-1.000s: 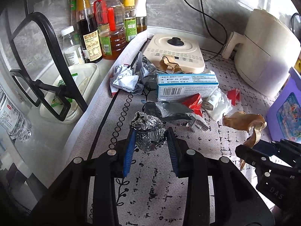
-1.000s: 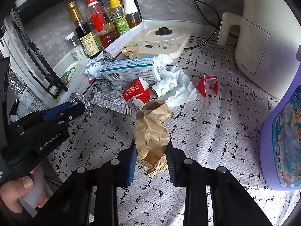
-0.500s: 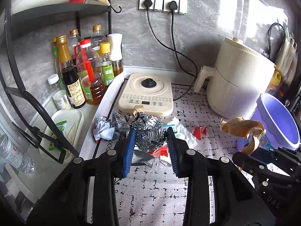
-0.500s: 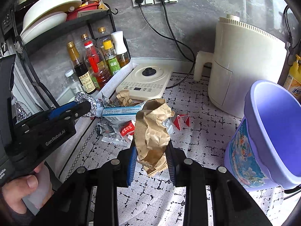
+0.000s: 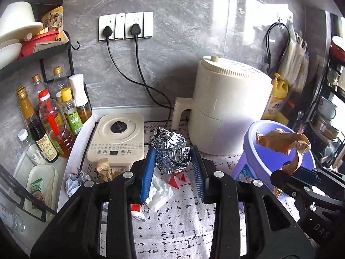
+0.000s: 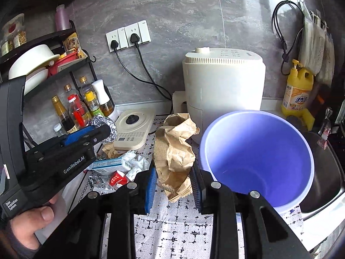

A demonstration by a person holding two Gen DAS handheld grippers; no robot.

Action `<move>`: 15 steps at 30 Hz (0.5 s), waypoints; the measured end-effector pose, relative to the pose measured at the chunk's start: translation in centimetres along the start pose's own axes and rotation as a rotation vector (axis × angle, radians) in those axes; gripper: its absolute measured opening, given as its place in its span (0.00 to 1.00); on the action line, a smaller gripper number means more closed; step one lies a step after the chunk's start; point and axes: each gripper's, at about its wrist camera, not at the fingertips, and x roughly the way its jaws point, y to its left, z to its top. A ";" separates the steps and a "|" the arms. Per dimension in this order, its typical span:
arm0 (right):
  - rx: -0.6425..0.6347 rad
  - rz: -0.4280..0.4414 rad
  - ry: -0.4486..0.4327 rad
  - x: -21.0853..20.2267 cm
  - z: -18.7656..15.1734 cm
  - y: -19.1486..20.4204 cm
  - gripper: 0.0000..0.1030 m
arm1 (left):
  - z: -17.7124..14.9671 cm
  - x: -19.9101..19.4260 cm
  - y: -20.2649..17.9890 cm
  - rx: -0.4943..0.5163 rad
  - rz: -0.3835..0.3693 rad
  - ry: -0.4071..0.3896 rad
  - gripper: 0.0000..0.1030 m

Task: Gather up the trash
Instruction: 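Carry both items over the purple bucket and open both tools to drop them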

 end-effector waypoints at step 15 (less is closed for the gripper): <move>0.126 -0.213 -0.084 -2.9 0.4 -8.7 0.72 | 2.4 2.0 -8.8 0.101 -0.168 -0.027 0.33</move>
